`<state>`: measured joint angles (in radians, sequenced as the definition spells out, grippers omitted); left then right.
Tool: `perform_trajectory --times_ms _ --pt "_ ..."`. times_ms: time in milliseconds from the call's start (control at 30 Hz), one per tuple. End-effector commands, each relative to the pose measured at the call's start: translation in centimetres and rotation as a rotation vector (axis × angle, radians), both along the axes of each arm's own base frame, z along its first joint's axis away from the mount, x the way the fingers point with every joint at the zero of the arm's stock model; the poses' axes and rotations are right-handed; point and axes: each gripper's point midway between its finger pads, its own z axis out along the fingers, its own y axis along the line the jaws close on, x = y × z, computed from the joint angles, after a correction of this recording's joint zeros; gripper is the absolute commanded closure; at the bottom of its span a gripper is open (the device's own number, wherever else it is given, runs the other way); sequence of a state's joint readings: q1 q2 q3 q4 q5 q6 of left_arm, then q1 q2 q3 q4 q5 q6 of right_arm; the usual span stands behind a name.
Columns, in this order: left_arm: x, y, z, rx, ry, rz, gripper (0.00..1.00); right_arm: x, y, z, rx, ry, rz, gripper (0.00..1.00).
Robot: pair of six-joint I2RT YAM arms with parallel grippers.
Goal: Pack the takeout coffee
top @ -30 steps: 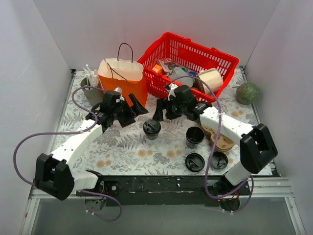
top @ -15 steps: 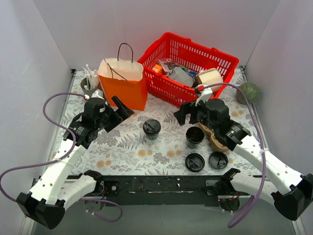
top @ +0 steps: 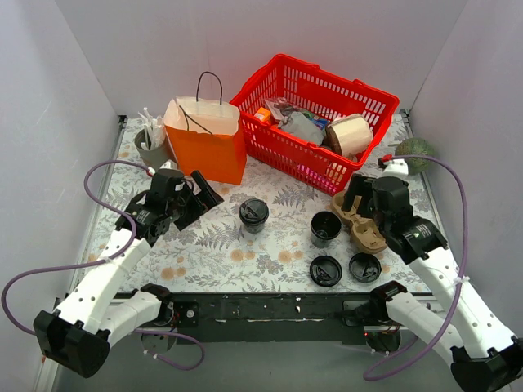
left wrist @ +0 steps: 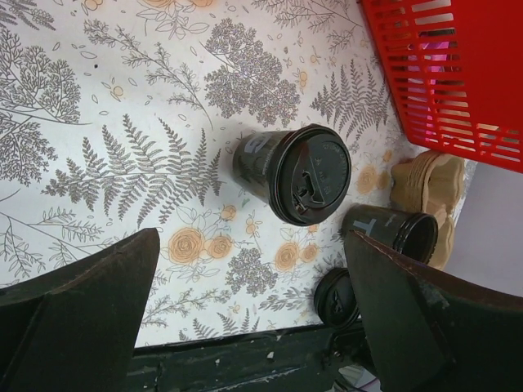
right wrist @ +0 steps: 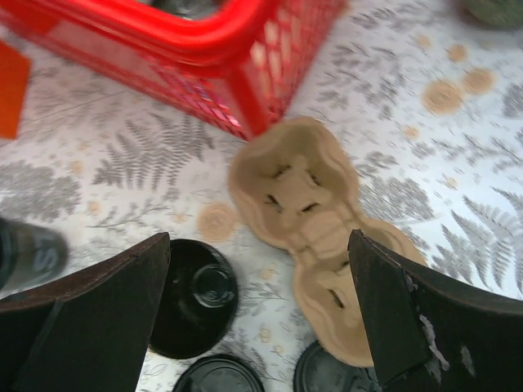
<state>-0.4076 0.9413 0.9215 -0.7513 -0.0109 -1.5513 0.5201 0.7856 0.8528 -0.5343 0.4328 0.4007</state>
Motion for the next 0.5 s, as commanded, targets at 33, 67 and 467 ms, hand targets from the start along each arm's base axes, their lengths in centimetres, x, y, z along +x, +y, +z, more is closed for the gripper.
perform_trajectory --times_ms 33,67,467 --pt "0.1 -0.7 -0.3 -0.006 -0.014 -0.050 0.02 -0.8 -3.3 -4.0 -0.027 0.129 -0.097 0.05" --pt "0.1 -0.7 -0.4 -0.003 -0.014 -0.054 0.02 -0.8 -3.9 -4.6 -0.027 0.156 -0.117 0.07" --pt "0.1 -1.0 -1.6 0.017 -0.003 -0.096 0.02 -1.7 -3.8 -9.9 -0.009 0.380 -0.030 0.33"
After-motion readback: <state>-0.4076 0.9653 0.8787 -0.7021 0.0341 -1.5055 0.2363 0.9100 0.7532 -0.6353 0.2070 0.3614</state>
